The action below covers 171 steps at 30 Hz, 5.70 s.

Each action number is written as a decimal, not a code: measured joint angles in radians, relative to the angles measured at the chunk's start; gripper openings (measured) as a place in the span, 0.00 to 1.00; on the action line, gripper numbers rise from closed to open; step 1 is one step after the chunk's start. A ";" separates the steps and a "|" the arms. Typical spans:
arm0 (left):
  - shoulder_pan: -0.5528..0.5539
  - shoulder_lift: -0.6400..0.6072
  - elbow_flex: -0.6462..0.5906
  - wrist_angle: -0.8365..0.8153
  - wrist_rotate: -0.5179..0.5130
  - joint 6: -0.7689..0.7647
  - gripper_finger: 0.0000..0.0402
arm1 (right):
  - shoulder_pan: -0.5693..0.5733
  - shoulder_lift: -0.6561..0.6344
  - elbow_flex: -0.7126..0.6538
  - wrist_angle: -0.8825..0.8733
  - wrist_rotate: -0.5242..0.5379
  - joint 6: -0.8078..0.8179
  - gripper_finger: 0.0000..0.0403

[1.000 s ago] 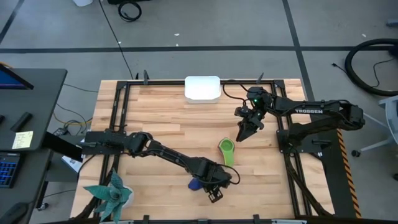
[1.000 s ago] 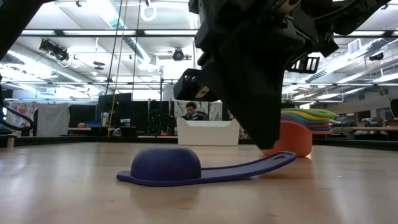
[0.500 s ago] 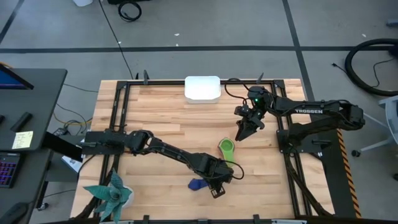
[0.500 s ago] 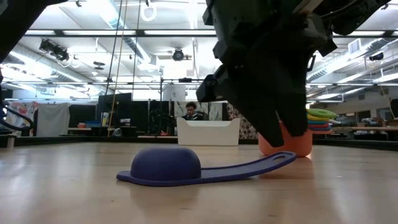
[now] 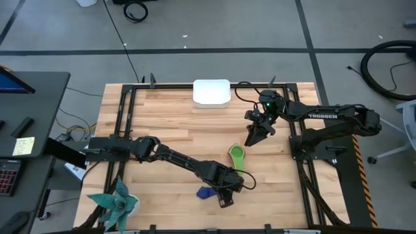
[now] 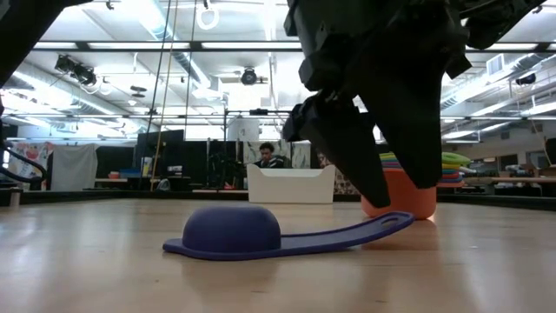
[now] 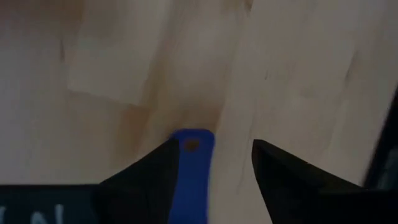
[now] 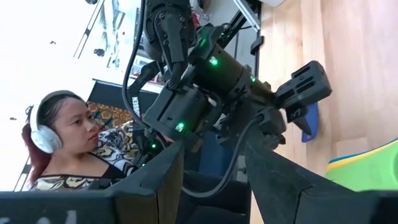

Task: Nest measuring cups in basket
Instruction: Stack the dark blue measuring cup on top of the green measuring cup

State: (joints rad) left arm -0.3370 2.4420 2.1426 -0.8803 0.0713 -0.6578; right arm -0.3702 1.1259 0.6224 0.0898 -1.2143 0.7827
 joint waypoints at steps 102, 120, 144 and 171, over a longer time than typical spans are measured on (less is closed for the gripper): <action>0.001 0.034 -0.053 0.076 -0.121 0.010 0.52 | 0.000 0.000 0.000 0.057 0.009 0.000 0.44; 0.000 0.035 -0.056 0.103 -0.173 0.006 0.52 | 0.000 0.000 0.000 0.060 0.009 0.000 0.44; 0.010 0.036 -0.057 0.135 -0.161 -0.067 0.52 | 0.000 0.000 0.000 0.059 0.009 -0.086 0.44; 0.007 0.036 -0.055 0.095 -0.164 -0.090 0.52 | 0.000 0.000 0.000 0.111 0.009 -0.077 0.44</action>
State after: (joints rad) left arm -0.3299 2.4783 2.0880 -0.7849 -0.0930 -0.7483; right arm -0.3706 1.1263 0.6220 0.2012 -1.2057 0.7055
